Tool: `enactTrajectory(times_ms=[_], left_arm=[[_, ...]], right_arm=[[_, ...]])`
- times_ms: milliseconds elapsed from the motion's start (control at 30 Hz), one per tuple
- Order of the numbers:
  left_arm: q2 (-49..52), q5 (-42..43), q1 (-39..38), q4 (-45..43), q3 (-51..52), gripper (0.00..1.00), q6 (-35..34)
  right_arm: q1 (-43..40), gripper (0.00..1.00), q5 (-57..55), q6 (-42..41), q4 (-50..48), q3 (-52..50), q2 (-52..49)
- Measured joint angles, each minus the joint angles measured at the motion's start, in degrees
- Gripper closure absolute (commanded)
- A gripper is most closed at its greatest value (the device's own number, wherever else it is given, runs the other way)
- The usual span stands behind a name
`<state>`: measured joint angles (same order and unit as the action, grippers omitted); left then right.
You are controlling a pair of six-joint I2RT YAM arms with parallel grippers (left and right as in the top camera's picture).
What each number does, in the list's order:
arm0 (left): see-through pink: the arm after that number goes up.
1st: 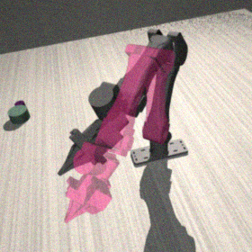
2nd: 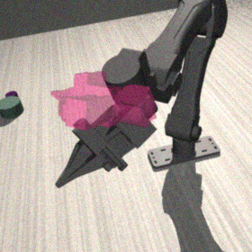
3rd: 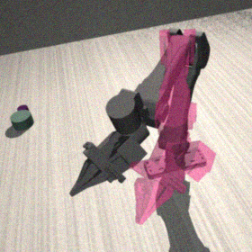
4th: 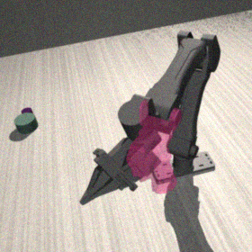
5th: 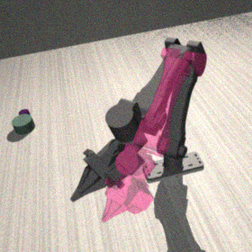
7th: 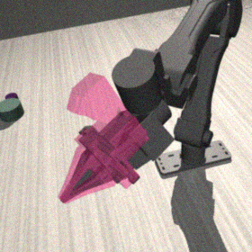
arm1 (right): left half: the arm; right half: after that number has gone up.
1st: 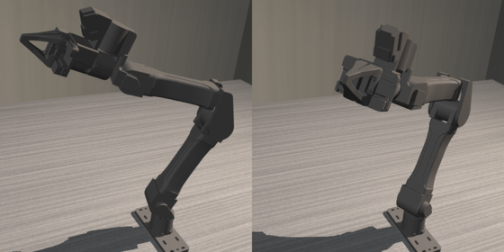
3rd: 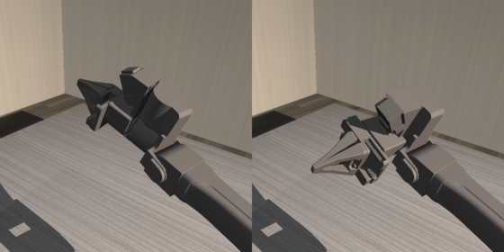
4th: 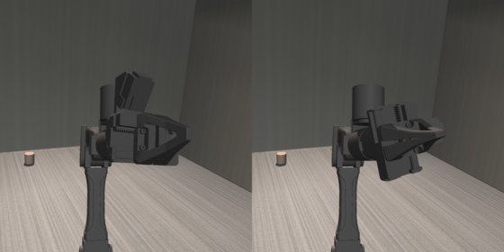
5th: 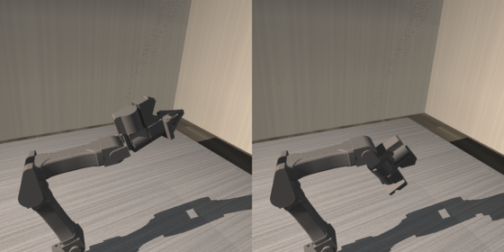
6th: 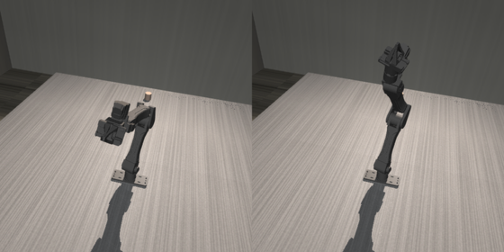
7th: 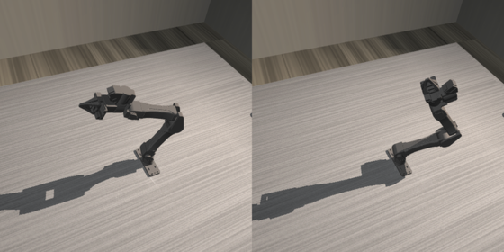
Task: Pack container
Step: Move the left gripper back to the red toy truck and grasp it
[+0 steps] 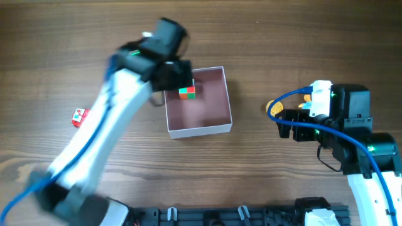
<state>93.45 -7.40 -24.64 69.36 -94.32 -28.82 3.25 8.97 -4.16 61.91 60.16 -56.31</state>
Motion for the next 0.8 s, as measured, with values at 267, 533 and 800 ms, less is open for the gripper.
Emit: enactTrajectory(times_ms=[267,533,800], left_arm=[[-10.93,-4.13,19.15,7.93,-0.28,0.00,-5.92],[-6.95,-0.24,36.44,-2.10,14.25,0.00,-17.66],[-2.93,6.73,43.69,-13.07,26.82,0.00,-21.86]], right_arm=[[0.00,0.00,0.00,0.00,-0.02,0.00,0.00],[0.00,0.00,0.02,0.00,0.00,0.00,0.00],[0.00,0.00,0.00,0.00,0.00,0.00,0.00]])
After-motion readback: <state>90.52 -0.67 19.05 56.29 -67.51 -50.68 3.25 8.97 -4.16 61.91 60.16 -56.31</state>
